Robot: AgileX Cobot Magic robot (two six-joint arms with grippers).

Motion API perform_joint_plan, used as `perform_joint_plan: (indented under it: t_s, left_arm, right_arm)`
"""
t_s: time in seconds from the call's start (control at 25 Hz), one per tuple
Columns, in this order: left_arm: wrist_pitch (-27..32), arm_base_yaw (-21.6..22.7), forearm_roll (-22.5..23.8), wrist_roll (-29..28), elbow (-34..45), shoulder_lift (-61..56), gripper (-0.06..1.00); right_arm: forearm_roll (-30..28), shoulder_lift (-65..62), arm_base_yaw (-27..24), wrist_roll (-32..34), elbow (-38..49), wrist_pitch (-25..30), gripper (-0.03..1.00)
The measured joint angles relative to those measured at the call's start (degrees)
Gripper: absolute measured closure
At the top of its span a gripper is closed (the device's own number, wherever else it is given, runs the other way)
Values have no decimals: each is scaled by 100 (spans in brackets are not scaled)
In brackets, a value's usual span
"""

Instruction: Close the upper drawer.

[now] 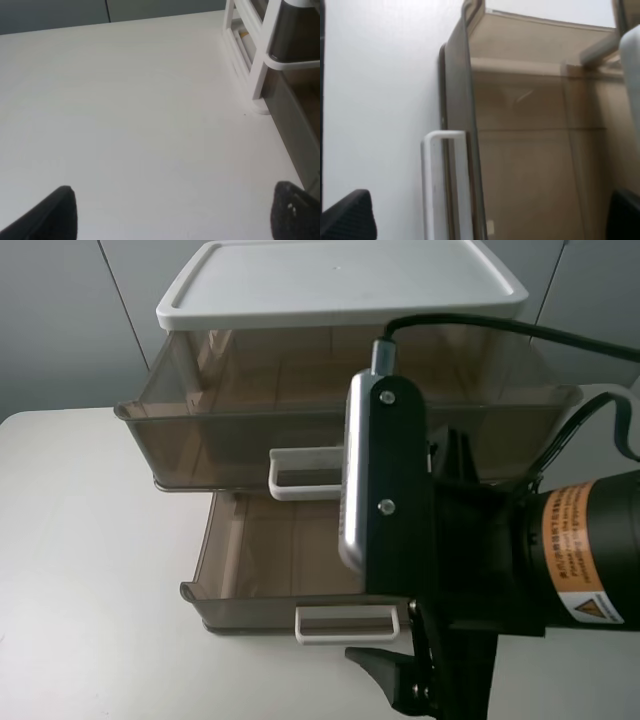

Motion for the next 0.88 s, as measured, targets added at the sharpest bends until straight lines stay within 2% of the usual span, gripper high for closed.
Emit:
perform_joint_plan:
  t_s: [0.24,0.4,0.72,0.88]
  left_arm:
    - [0,0,0,0,0,0,20]
    - [0,0,0,0,0,0,20]
    - [0,0,0,0,0,0,20]
    - [0,0,0,0,0,0,20]
  right_arm:
    - [-23,4,0,414,0,-228,27]
    - [-175,4,0,476,0,-489,27]
    - [-355,4,-421,514,0,-567,27]
    - [-469,4,-436,514,0,-651,27]
